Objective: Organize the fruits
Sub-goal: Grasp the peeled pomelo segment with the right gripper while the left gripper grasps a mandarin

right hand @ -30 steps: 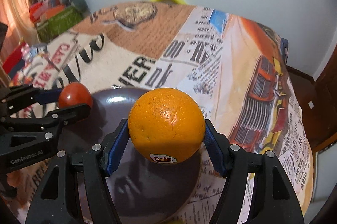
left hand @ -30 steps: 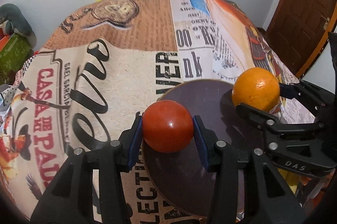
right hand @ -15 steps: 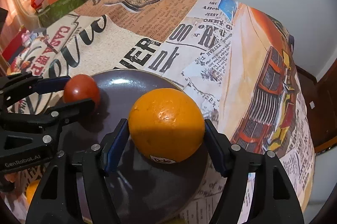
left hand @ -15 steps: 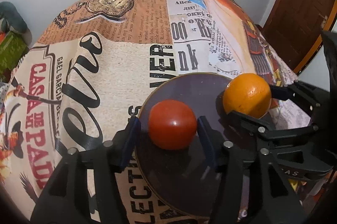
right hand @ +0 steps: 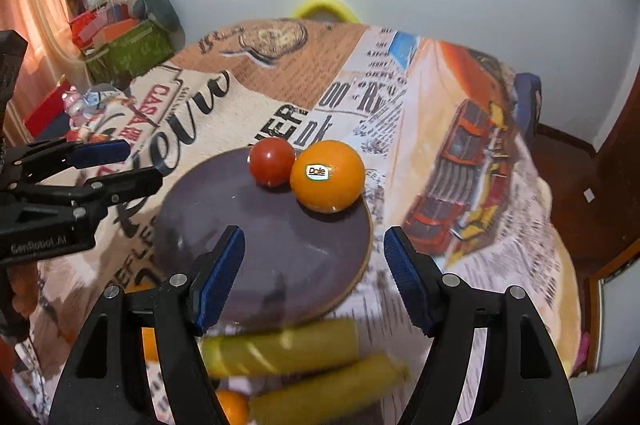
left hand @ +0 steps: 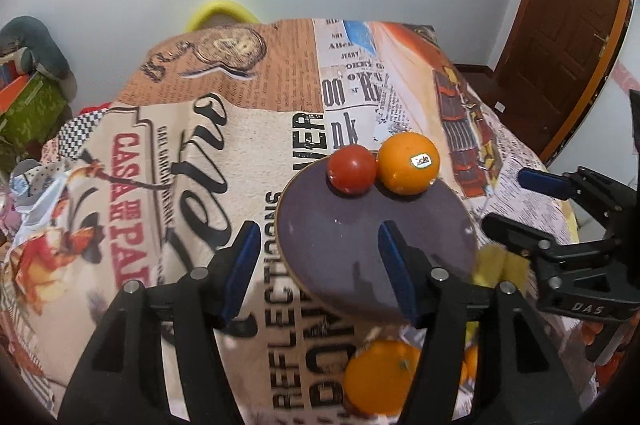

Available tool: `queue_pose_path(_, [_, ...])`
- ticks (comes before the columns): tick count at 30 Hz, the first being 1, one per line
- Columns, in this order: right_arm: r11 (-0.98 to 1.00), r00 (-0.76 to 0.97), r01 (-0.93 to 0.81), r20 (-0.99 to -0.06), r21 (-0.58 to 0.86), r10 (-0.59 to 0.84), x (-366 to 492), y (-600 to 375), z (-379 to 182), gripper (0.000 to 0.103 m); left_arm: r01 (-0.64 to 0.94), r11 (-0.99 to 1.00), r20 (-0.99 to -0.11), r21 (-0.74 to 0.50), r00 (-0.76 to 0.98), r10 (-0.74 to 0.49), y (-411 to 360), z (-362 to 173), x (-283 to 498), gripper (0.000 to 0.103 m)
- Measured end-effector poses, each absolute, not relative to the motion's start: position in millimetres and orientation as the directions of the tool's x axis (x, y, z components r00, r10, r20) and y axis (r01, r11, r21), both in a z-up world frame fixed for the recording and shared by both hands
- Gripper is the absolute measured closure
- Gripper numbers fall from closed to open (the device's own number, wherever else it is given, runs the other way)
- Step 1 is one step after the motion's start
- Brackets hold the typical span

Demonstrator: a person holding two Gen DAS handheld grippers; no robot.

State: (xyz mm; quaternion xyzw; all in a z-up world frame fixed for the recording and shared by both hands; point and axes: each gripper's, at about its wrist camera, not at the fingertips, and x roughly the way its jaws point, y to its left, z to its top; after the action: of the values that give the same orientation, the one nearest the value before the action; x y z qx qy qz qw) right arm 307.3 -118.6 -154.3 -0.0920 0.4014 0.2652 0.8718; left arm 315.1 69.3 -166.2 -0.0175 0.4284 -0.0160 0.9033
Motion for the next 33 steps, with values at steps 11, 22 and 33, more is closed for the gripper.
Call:
queue_pose_path(11, [0.855,0.597,-0.519,-0.710,0.011,0.372,237.9,-151.9,-131.2,0.028,0.002,0.999,-0.747,-0.046,0.663,-0.035,61.4,-140.9,244.0,0.039])
queue_pose_path(22, [0.866,0.523,-0.496,-0.774,0.066,0.358,192.4,-182.5,-168.3,0.025,-0.019,0.999,-0.763,-0.050,0.646,-0.026,52.9,-151.8,185.1,0.034])
queue_pose_path(33, [0.858,0.374,-0.493,-0.857,0.142,0.356,181.4,-182.5,-222.3,0.025,-0.031,0.996,-0.821,-0.079,0.569,-0.048,50.6,-194.6,162.7,0.034])
